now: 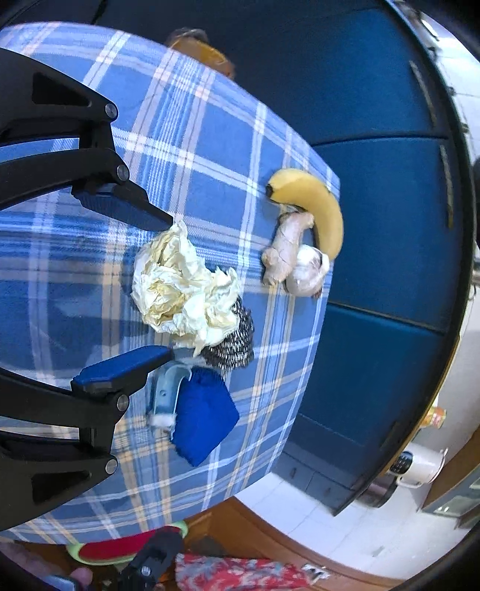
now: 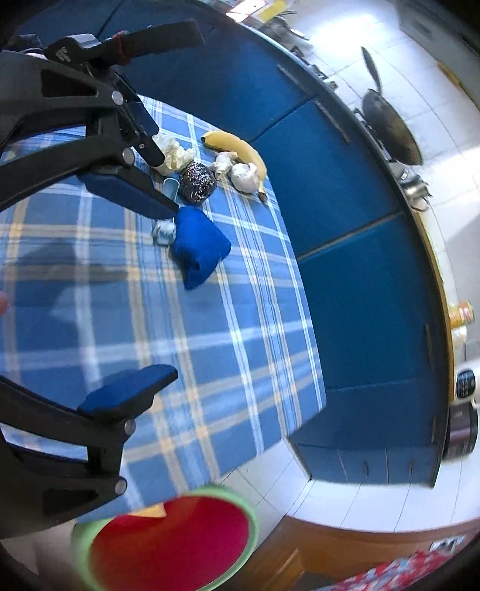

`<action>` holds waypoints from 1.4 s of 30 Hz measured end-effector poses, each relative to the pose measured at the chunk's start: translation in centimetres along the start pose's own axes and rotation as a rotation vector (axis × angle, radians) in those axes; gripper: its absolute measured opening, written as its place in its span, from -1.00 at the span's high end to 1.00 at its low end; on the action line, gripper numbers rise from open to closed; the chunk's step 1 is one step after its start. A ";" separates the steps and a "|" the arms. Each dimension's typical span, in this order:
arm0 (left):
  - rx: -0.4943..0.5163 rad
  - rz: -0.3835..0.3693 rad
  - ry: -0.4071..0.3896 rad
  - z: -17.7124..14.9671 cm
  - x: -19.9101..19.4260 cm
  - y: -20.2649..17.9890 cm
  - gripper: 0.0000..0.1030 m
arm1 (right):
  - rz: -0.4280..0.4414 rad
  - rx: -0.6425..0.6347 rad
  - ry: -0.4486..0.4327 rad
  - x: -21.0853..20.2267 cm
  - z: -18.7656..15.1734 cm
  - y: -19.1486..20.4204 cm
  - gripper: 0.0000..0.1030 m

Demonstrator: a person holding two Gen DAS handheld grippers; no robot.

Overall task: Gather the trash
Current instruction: 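Move both tools back over the table toward the tissues and blue cloth, then grasp the crumpled tissues with the left tool while the right tool grasps the blue cloth, then carry the tissues and blue cloth to the red bin and release them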

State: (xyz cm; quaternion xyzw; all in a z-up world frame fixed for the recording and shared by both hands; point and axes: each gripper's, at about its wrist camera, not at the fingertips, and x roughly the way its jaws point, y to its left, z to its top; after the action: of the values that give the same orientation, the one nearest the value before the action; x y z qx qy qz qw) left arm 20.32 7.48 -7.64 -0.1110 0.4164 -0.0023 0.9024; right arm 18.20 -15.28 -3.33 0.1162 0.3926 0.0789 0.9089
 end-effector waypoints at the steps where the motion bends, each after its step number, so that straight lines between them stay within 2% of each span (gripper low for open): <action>1: -0.011 -0.002 0.002 0.0 0.2 0.3 -0.27 | 0.001 -0.014 0.009 0.8 0.2 0.5 -0.59; 6: -0.049 -0.014 0.006 0.0 1.1 1.3 -0.27 | 0.004 -0.058 0.056 4.4 0.8 2.3 -0.59; 13: -0.047 -0.033 -0.013 -0.1 1.1 1.6 -0.27 | 0.002 -0.103 0.119 8.9 1.1 3.8 -0.59; 14: -0.046 -0.038 -0.014 -0.1 1.1 1.6 -0.26 | 0.001 -0.105 0.122 9.1 1.1 3.8 -0.59; 15: -0.046 -0.043 -0.015 -0.1 1.1 1.7 -0.15 | 0.000 -0.105 0.126 9.5 1.1 3.8 -0.58; 19: -0.047 -0.062 -0.013 -0.2 1.0 1.7 0.08 | 0.003 -0.099 0.146 10.8 1.0 3.6 -0.27; 21: -0.049 -0.068 -0.019 -0.1 0.9 1.8 0.14 | 0.003 -0.108 0.136 10.8 1.0 3.7 -0.12; 25: -0.047 -0.080 -0.030 -0.2 0.7 1.8 0.26 | 0.029 -0.097 0.138 10.8 1.0 3.6 0.38; 28: -0.046 -0.084 -0.032 -0.2 0.6 1.8 0.29 | 0.035 -0.099 0.125 10.2 0.9 3.7 0.59; 34: -0.048 -0.089 -0.038 -0.2 0.3 1.9 0.31 | 0.058 -0.079 0.066 7.4 1.1 3.4 0.68; 42: -0.029 -0.113 -0.064 -0.4 -0.6 1.4 0.31 | 0.056 -0.039 -0.006 2.6 0.6 1.9 0.68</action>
State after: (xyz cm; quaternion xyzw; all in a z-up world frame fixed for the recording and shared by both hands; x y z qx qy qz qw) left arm 19.52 8.78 -7.68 -0.1474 0.3803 -0.0439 0.9120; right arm 20.34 -12.89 -4.22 0.1096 0.3847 0.1118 0.9097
